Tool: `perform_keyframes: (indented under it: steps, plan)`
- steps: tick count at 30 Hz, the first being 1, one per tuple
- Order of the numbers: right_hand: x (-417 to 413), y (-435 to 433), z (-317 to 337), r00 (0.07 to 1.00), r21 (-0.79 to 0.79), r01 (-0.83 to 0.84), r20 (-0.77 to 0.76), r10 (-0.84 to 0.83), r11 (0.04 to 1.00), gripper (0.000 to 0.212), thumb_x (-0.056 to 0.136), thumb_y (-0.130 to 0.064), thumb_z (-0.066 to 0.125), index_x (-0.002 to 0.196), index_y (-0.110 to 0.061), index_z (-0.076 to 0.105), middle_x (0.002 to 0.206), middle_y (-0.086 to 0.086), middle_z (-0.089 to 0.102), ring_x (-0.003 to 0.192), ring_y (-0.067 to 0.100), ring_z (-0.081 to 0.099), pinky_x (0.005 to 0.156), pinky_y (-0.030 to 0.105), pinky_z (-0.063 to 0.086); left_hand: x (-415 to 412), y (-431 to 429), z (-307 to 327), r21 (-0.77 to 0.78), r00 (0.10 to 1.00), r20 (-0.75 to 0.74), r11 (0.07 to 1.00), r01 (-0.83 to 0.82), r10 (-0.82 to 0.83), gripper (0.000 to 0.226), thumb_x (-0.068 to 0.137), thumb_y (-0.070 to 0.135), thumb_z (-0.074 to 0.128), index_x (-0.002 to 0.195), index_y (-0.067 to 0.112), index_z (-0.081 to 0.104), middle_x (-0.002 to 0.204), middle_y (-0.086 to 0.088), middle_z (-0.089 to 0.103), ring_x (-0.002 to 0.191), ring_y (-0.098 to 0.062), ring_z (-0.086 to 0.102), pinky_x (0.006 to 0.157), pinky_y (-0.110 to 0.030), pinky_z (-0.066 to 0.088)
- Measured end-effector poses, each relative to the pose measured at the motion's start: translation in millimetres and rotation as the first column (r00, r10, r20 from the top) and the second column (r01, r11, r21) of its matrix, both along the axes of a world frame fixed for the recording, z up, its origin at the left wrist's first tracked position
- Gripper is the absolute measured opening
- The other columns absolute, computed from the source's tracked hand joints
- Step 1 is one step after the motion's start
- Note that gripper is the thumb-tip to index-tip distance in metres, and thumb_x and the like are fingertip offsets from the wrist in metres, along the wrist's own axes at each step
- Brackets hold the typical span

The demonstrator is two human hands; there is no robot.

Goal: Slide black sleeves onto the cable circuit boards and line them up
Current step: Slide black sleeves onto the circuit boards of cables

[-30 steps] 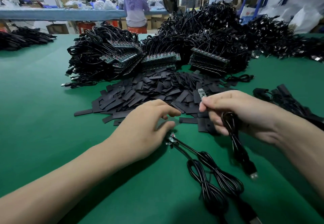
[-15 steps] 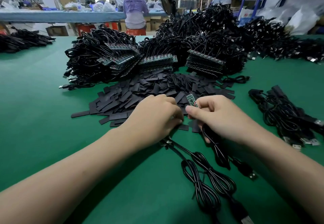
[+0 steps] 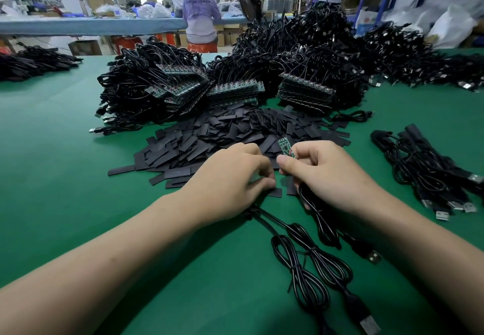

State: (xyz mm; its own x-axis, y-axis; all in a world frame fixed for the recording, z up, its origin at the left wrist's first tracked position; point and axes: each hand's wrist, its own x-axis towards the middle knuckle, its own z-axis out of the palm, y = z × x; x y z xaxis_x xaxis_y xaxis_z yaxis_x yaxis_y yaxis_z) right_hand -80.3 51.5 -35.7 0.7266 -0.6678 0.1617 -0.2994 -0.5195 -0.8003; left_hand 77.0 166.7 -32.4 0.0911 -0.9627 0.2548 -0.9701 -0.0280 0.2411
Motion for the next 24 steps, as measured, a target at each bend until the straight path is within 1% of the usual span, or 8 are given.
perform_keyframes:
  steps: [4,8,11,14,18,20,22,24]
  plan:
    - [1.2,1.4,1.5,1.0,-0.043,0.018,-0.016,-0.018,0.999,0.042,0.098,-0.037,0.063,0.087,0.004,0.063,0.071,0.026,0.064,0.049,0.019,0.046,0.054,0.031,0.039,8.7,4.8,1.3,0.027,0.999,0.036,1.0,0.002,-0.003,0.024,0.085,0.059,0.068,0.099,0.039,0.073,0.102,0.016,0.054,0.104,-0.007,0.048,0.088,-0.032,0.044]
    - [0.8,3.9,2.1,1.0,-0.053,0.008,-0.019,-0.009,0.999,0.039,0.098,-0.037,0.063,0.085,0.0,0.066,0.07,0.026,0.062,0.05,0.017,0.044,0.055,0.031,0.038,9.5,4.2,2.0,0.045,0.99,-0.133,0.999,-0.03,0.036,0.016,0.081,0.05,0.078,0.087,0.037,0.072,0.099,0.014,0.057,0.091,-0.003,0.051,0.084,-0.031,0.048]
    - [0.0,5.1,3.0,1.0,-0.042,-0.004,-0.007,0.004,0.999,0.041,0.098,-0.04,0.063,0.084,-0.002,0.065,0.069,0.024,0.063,0.049,0.016,0.043,0.055,0.031,0.038,8.8,3.8,3.1,-0.018,0.968,-0.249,0.999,-0.052,0.046,0.014,0.081,0.037,0.083,0.081,0.03,0.071,0.086,0.012,0.068,0.081,-0.002,0.061,0.076,-0.026,0.051]
    - [-0.1,6.8,3.1,0.998,0.004,-0.05,0.028,0.049,0.999,0.047,0.098,-0.043,0.064,0.08,0.0,0.055,0.062,0.023,0.056,0.049,0.016,0.04,0.054,0.031,0.035,12.6,7.7,7.3,-0.072,0.888,-0.455,0.991,-0.109,0.064,0.012,0.08,0.027,0.085,0.079,0.026,0.073,0.074,0.006,0.073,0.069,-0.005,0.067,0.067,-0.019,0.054]
    - [0.3,6.6,1.2,0.99,0.116,-0.113,0.098,0.102,0.987,0.04,0.097,-0.038,0.068,0.066,-0.018,0.052,0.056,0.002,0.05,0.048,0.014,0.039,0.052,0.029,0.032,16.0,18.2,9.9,-0.091,0.717,-0.697,0.992,-0.087,-0.002,0.009,0.08,0.021,0.083,0.086,0.021,0.076,0.075,-0.001,0.074,0.068,-0.011,0.07,0.07,-0.019,0.054]
    - [0.5,7.7,0.6,0.985,0.169,-0.153,0.1,0.138,0.974,0.04,0.098,-0.037,0.068,0.077,-0.005,0.055,0.057,0.005,0.055,0.048,0.017,0.045,0.051,0.031,0.036,13.4,24.4,9.8,-0.113,0.67,-0.742,0.99,-0.085,-0.027,0.01,0.08,0.023,0.082,0.09,0.021,0.079,0.077,-0.004,0.076,0.069,-0.01,0.07,0.071,-0.018,0.054]
    - [1.2,9.7,0.4,0.977,0.238,-0.196,0.124,0.171,0.951,0.038,0.099,-0.032,0.066,0.082,0.001,0.057,0.056,0.006,0.057,0.044,0.019,0.049,0.046,0.027,0.04,9.7,29.5,9.9,-0.142,0.682,-0.73,0.985,-0.101,-0.035,0.011,0.08,0.028,0.081,0.09,0.024,0.08,0.08,-0.001,0.077,0.074,-0.011,0.072,0.074,-0.02,0.057]
    - [1.2,13.4,0.8,0.965,0.295,-0.242,0.172,0.198,0.924,0.031,0.1,-0.025,0.065,0.072,-0.013,0.063,0.054,0.007,0.055,0.04,0.021,0.05,0.044,0.026,0.042,6.4,36.1,10.9,-0.204,0.791,-0.611,0.974,-0.103,-0.044,0.019,0.075,0.038,0.082,0.091,0.028,0.081,0.08,0.008,0.077,0.076,-0.008,0.072,0.076,-0.02,0.057]
